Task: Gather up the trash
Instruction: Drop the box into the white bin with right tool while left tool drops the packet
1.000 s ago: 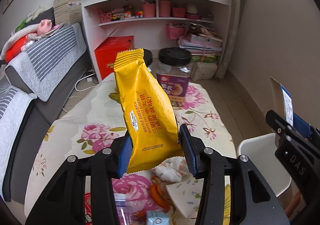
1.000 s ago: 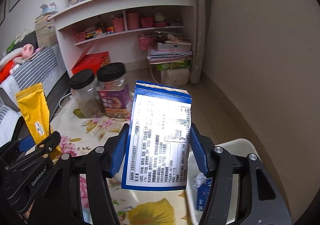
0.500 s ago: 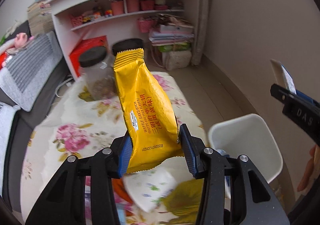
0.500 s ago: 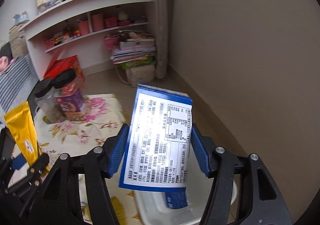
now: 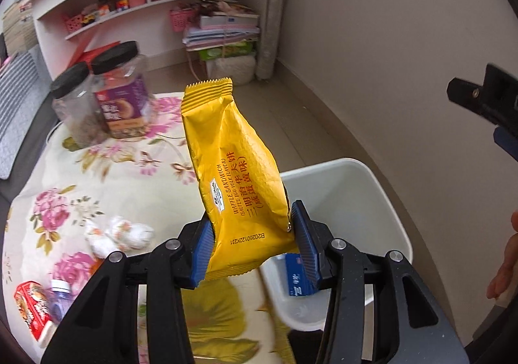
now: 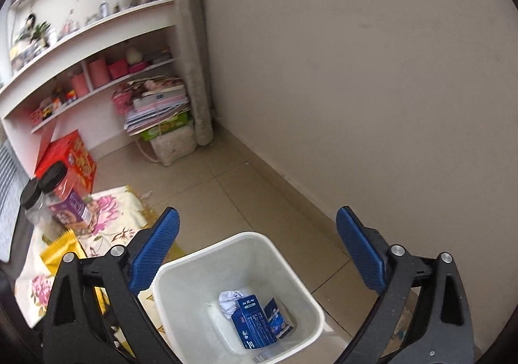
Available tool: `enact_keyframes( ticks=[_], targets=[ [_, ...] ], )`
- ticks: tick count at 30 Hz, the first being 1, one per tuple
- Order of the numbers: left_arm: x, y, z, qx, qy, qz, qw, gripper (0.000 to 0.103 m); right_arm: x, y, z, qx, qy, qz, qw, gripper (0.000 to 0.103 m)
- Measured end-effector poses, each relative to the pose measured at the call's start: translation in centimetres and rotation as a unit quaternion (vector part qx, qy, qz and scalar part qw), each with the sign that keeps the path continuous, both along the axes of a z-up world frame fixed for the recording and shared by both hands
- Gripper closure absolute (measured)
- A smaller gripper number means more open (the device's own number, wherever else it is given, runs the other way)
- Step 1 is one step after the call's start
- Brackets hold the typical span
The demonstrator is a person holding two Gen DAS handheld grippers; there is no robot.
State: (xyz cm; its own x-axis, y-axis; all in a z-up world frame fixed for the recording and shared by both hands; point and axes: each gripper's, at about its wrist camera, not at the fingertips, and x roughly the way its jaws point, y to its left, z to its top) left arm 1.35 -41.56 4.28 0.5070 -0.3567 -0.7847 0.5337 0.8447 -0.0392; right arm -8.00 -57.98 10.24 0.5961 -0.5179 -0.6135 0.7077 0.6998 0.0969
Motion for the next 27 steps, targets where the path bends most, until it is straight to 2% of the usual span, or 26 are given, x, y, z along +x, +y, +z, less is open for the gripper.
enact_keyframes(
  ticks=[5, 6, 7, 9, 13, 19, 27],
  targets=[
    [-0.7, -2.6, -0.3, -0.006, 0.014, -0.012, 0.9998, 0.056, -1.4, -1.6, 0.5, 0.003, -0.006, -0.017, 1.000, 0.007],
    [-0.8, -3.1, -0.3, -0.010, 0.019, -0.018, 0.9996, 0.052, -1.5, -1.9, 0.6, 0.004, -0.008, -0.020, 1.000, 0.007],
    [-0.9, -3.7, -0.3, -0.013, 0.024, -0.025, 0.9993, 0.041, -1.9, -2.2, 0.7, 0.007, -0.012, -0.024, 1.000, 0.007],
    [-1.2, -4.5, -0.3, -0.011, 0.025, -0.031, 0.9992, 0.033, -2.1, -2.6, 0.9, 0.010, -0.018, -0.030, 0.999, 0.007],
    [-2.0, -5.3, -0.2, -0.003, 0.025, -0.041, 0.9989, 0.032, -3.5, -3.4, 1.2, 0.017, -0.034, -0.045, 0.998, 0.007],
    [-2.7, -4.4, 0.2, 0.006, 0.015, -0.038, 0.9991, 0.024, -3.9, -3.3, 1.2, 0.022, -0.038, -0.044, 0.998, 0.007],
    [-3.6, 0.1, 0.7, 0.022, -0.014, -0.011, 0.9996, 0.017, -2.6, 0.3, 1.5, 0.000, -0.023, 0.002, 1.000, 0.007]
  ],
)
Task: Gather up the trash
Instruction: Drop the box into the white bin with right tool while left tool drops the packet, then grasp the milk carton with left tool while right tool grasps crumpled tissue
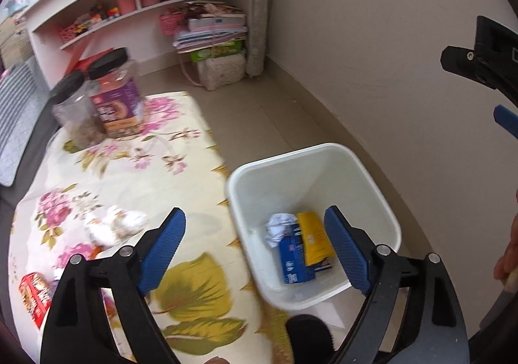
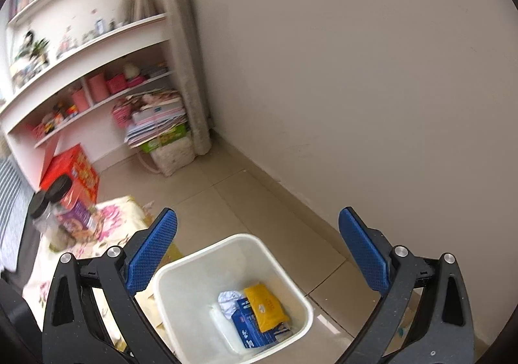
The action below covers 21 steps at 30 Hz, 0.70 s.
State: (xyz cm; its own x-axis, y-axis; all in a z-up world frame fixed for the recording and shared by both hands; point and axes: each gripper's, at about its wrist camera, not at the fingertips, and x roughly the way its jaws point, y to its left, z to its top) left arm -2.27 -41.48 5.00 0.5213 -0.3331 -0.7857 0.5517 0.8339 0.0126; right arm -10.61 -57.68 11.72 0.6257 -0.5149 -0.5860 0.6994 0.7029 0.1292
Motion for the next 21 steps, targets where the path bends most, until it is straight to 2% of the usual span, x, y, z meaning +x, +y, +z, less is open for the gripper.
enact_keyframes(
  ticks=[12, 16, 21],
  targets=[
    [-0.9, 9.5, -0.3, 0.042, -0.024, 0.049, 0.9976, 0.016, 2.9, 7.8, -0.8, -0.058, 0.038, 0.074, 0.995, 0.007],
    [-0.9, 13.4, -0.9, 0.060, -0.013, 0.069, 0.9958, 0.016, 3.9, 11.0, -1.1, -0.070, 0.054, 0.102, 0.991, 0.007],
    [0.0, 16.7, -3.0, 0.089, 0.022, 0.095, 0.9912, 0.016, 4.6, 13.4, -1.2, -0.055, 0.062, 0.126, 0.988, 0.007]
  ],
)
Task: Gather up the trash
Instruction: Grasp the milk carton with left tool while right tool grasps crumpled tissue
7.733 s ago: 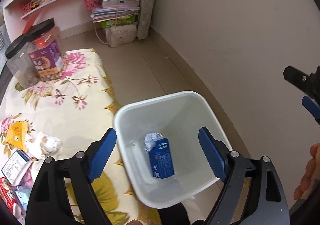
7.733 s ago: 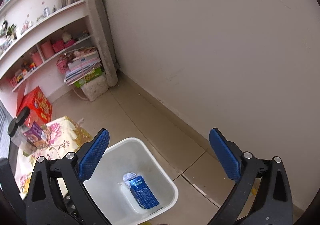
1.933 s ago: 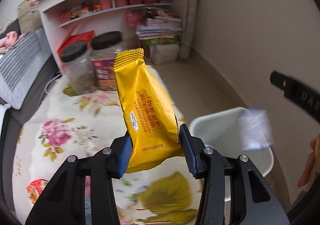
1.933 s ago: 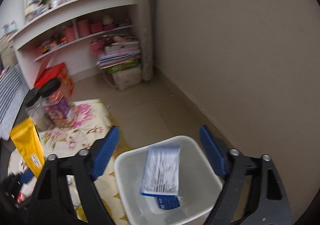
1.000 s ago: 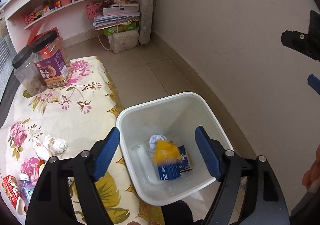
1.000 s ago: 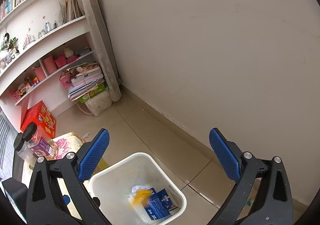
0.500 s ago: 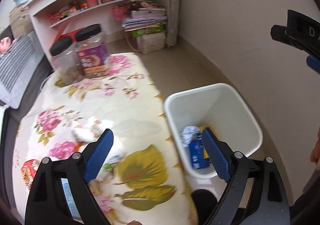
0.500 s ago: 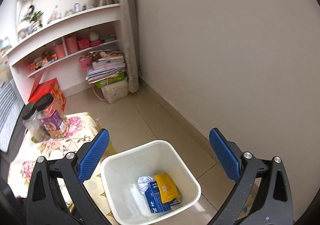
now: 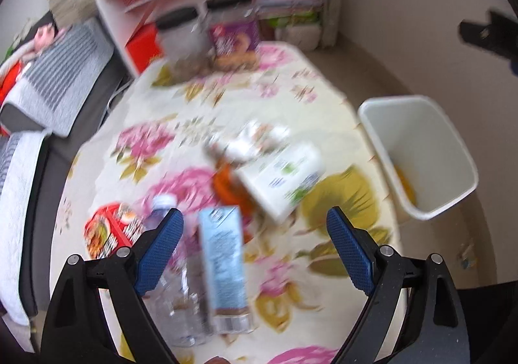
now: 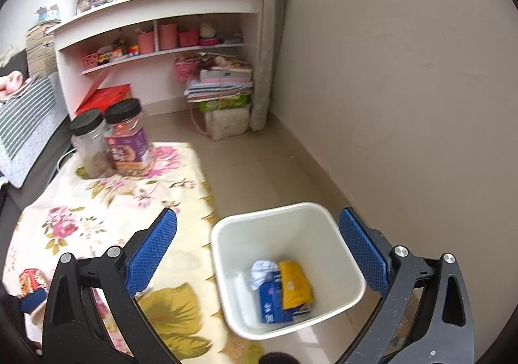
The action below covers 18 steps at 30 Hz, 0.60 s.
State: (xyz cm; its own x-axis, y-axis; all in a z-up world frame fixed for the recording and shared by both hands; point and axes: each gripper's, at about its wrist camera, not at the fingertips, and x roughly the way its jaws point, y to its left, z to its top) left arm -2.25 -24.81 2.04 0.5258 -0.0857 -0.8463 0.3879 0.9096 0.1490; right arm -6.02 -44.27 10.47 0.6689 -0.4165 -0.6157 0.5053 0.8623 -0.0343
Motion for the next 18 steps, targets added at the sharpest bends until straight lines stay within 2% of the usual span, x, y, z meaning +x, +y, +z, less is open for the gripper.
enact_keyframes(
  ticks=[2, 8, 11, 12, 13, 15, 18],
  targets=[
    [0.6, 0.7, -1.5, 0.016, 0.029, 0.008, 0.9994, 0.016, 0.6, 0.8, -0.6, 0.004, 0.012, 0.005, 1.000, 0.007],
    [1.2, 1.6, -5.2, 0.031, 0.083, 0.003, 0.9960, 0.019, 2.6, 2.9, -3.4, 0.008, 0.060, 0.031, 0.998, 0.007],
    [1.6, 1.8, -6.6, 0.028, 0.107, -0.002, 0.9938, 0.043, 3.5, 3.5, -5.2, 0.018, 0.090, 0.042, 0.995, 0.007],
    [1.7, 1.9, -6.9, 0.028, 0.114, -0.002, 0.9931, 0.058, 3.8, 3.6, -5.7, 0.024, 0.098, 0.045, 0.994, 0.007],
    [1.8, 2.0, -7.0, 0.025, 0.118, -0.002, 0.9926, 0.067, 4.1, 3.7, -6.3, 0.036, 0.109, 0.048, 0.992, 0.007],
    [2.0, 2.5, -6.6, 0.008, 0.124, -0.004, 0.9922, 0.068, 4.5, 3.8, -6.9, 0.057, 0.118, 0.051, 0.990, 0.007],
    [2.1, 3.0, -4.6, -0.014, 0.107, -0.012, 0.9941, 0.068, 5.3, 4.3, -7.3, 0.082, 0.118, 0.057, 0.988, 0.007]
  ],
)
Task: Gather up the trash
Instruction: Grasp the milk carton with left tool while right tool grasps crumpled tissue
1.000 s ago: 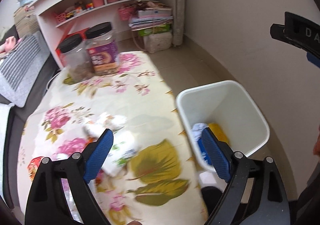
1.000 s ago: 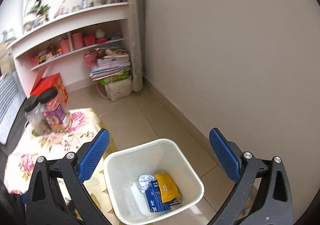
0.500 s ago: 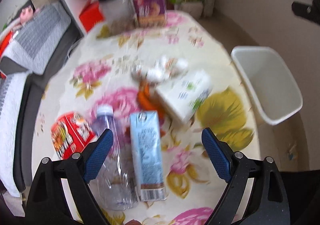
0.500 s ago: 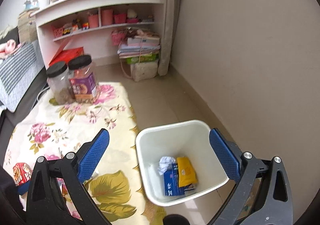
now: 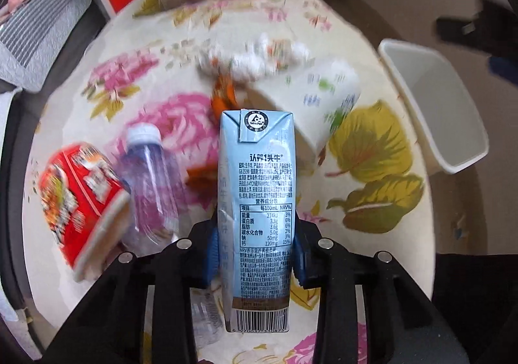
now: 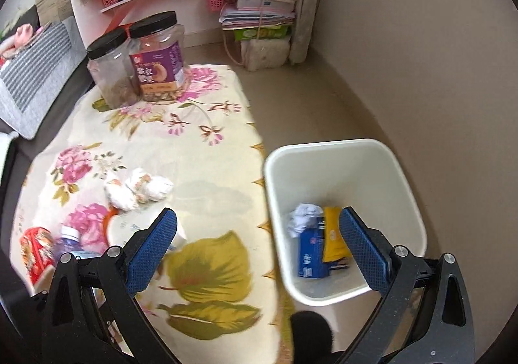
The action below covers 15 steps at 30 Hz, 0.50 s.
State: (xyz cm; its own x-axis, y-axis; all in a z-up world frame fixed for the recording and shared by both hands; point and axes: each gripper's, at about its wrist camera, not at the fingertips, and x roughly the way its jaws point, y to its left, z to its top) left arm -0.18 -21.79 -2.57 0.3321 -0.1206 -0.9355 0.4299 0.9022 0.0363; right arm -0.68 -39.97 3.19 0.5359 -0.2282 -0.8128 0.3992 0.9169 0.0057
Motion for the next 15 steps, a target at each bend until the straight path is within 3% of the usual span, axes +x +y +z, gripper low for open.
enact_keyframes(
  ticks=[8, 12, 15],
  targets=[
    [2.4, 2.2, 7.4, -0.019, -0.084, -0.001, 0.9963, 0.068, 4.7, 3.4, -0.8, 0.000, 0.014, 0.052, 0.999, 0.007],
    [5.1, 4.1, 9.4, -0.019, -0.112, 0.015, 0.9935, 0.068, 7.4, 5.1, -1.8, -0.005, 0.027, 0.082, 0.996, 0.007],
    [7.1, 5.7, 9.1, -0.026, -0.112, 0.033, 0.9928, 0.068, 9.6, 6.0, -3.0, -0.021, 0.053, 0.105, 0.993, 0.023]
  ],
)
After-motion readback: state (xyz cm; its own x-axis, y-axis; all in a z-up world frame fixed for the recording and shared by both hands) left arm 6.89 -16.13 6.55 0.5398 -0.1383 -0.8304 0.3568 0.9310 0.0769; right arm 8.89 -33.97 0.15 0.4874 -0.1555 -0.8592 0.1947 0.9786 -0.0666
